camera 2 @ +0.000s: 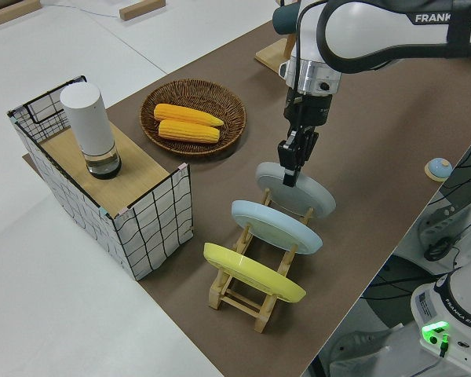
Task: Pick gray plate from low plate rack and place it on table with left arm
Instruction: 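Grasp the gray plate rim and lift it out of the rack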
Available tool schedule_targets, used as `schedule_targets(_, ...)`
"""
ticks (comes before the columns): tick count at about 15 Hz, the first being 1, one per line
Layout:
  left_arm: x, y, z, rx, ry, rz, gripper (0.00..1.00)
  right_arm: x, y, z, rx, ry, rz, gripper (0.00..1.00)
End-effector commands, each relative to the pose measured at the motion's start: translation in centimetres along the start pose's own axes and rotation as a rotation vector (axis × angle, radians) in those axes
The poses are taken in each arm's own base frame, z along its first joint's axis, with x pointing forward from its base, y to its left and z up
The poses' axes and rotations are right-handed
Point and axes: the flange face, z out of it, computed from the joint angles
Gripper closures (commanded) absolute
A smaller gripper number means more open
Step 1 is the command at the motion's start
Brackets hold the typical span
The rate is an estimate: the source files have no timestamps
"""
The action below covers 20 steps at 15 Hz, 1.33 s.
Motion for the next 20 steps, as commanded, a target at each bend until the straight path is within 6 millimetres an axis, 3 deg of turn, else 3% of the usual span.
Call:
schedule_targets(1,-0.4,-1.0,-3.4,-0.044,0.026,-0.035,1.00,-0.4,0.3,-0.4,0.003,-0.005,0.003,0.013)
schedule_targets(4,-0.7,-1.9,-5.6,-0.045,0.023,-0.050,1.00,-0.4,0.3,-0.4,0.003,-0.005,0.003,0.011)
schedule_targets(7,-1.5,-2.2,-9.3,-0.027,0.036,-0.053,1.00,-0.3,0.4,-0.4,0.003,-0.005,0.004,0.011)
schedule_targets(9,-2.0,-2.6,-10.8,-0.036,0.036,-0.061,1.00,-0.4,0.3,-0.4,0.003,-0.005,0.003,0.011)
schedule_targets(15,-2.3,1.3,-11.3,-0.388,0.029,-0.031,1.00,-0.4,0.3,-0.4,0.003,-0.005,0.003,0.011)
schedule_targets(18,-2.3,3.5,-9.6,-0.486,0.024,-0.022,1.00,-0.3,0.4,-0.4,0.003,-0.005,0.004,0.013)
schedule_targets(20,-2.4,5.1,-7.4,-0.516,0.045,-0.026,1.00,-0.4,0.3,-0.4,0.003,-0.005,0.003,0.011)
